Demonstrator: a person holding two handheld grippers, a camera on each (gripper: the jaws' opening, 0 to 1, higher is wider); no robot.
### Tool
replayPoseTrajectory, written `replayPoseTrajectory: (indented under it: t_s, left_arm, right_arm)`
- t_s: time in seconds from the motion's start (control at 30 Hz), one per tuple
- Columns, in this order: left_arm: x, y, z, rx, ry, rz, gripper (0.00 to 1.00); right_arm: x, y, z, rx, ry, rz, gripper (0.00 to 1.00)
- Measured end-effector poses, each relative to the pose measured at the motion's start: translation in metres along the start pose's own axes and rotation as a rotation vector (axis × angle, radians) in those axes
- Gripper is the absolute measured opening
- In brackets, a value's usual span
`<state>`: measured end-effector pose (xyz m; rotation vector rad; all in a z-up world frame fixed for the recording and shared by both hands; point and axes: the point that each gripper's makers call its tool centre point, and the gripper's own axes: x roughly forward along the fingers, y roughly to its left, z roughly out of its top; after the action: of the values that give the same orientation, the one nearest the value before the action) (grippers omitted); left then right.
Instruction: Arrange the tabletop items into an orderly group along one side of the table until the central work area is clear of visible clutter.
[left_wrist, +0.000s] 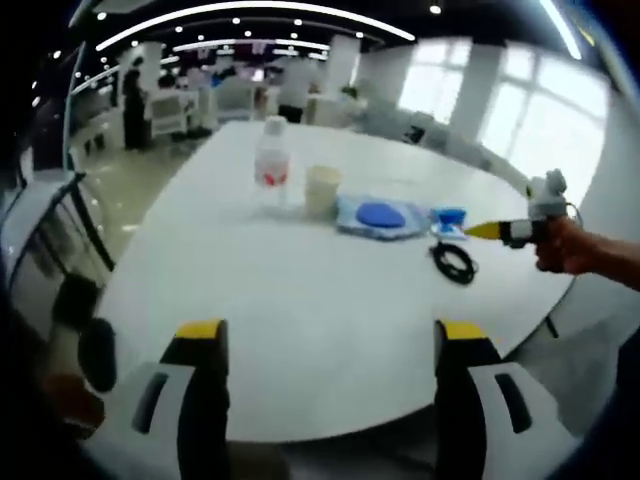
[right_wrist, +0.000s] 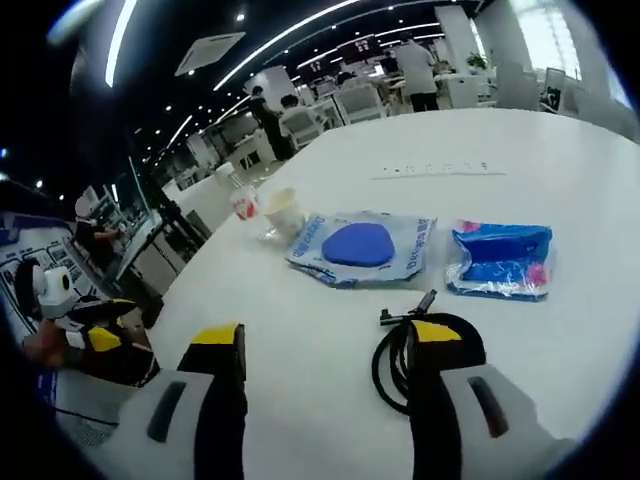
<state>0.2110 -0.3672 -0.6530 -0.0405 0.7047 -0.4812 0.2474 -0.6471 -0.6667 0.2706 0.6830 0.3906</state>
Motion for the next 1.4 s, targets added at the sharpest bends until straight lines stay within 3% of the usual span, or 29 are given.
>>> replayPoseTrajectory:
  t_s: [0.27,0.53,0.77,0.97,1.4]
  left_arm:
    - [-0.003,0.010,0.003,0.023,-0.006,0.058,0.82]
    - [-0.006,0.021,0.007,-0.053,-0.036,0.087,0.82]
    - [-0.007,0.016,0.007,-0.031,-0.026,0.097,0.82]
    - [-0.005,0.012,0.006,0.002,-0.018,0.081,0.83]
    - [0.004,0.005,0.014,-0.009,-0.038,0.028,0.85]
  right_arm:
    - [-0.020,-0.011,-0.024,0.026,-0.006,-0.009,0.66]
    - [-0.036,-0.016,-0.017,0.022,-0.060,-0.028,0.66]
    - [-0.042,-0.017,-0.018,-0.007,-0.074,-0.029,0.66]
    - [-0.041,-0.021,-0.021,0.002,-0.083,-0.044,0.66]
    - [-0.041,-0.025,-0.031,0.020,-0.084,-0.079,0.66]
